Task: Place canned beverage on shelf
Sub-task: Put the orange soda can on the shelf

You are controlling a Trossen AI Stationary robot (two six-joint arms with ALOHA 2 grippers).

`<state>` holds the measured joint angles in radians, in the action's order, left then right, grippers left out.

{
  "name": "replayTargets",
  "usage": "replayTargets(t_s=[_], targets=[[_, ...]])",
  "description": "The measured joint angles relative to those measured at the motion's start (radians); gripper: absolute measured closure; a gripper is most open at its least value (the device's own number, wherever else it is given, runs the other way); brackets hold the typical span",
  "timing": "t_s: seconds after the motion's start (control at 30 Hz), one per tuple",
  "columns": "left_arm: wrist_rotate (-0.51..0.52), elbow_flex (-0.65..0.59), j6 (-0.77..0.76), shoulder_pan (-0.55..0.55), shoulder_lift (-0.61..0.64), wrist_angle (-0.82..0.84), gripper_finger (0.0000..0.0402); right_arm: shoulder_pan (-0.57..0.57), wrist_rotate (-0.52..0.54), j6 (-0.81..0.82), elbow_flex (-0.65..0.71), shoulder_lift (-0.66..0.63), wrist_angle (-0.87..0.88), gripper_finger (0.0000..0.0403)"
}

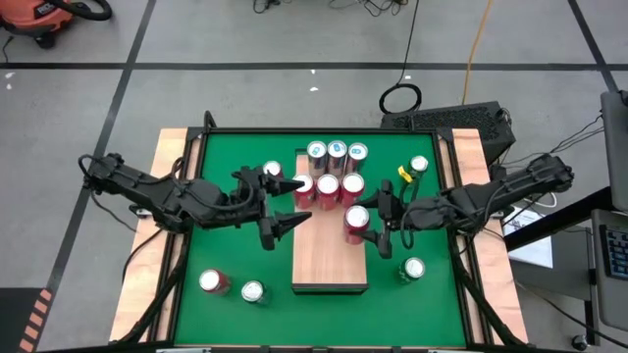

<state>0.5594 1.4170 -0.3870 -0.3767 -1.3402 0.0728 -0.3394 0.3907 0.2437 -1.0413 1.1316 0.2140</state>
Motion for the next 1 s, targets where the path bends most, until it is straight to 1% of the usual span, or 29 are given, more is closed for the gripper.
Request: replayTargets(t_s=[0.1, 0.17, 0.3, 0.5, 0.77, 1.0], targets=[[0.000, 0.000, 0.000, 0.000, 0.000, 0.000, 0.0013, 0.005, 0.001, -0.007, 0.064, 0.000, -0.099, 0.0101], [0.003, 0.000, 0.000, 0.000, 0.000, 0.000, 0.0013, 0.005, 0.002, -0.008, 0.092, 0.000, -0.128, 0.0101], [0.005, 0.000, 0.000, -0.001, 0.000, 0.000, 0.0013, 0.005, 0.002, -0.020, 0.101, 0.000, -0.129, 0.0101], [0.007, 0.000, -0.027, -0.003, 0.000, 0.007, 0.0013, 0.013, 0.004, -0.092, 0.103, 0.001, -0.127, 0.0101], [0.007, -0.001, -0.052, -0.003, 0.000, 0.046, 0.0013, 0.025, -0.001, -0.096, 0.103, 0.033, -0.116, 0.0101], [0.007, -0.001, -0.052, -0.003, 0.000, 0.052, 0.0013, 0.024, -0.001, -0.088, 0.103, 0.034, -0.110, 0.0101]])
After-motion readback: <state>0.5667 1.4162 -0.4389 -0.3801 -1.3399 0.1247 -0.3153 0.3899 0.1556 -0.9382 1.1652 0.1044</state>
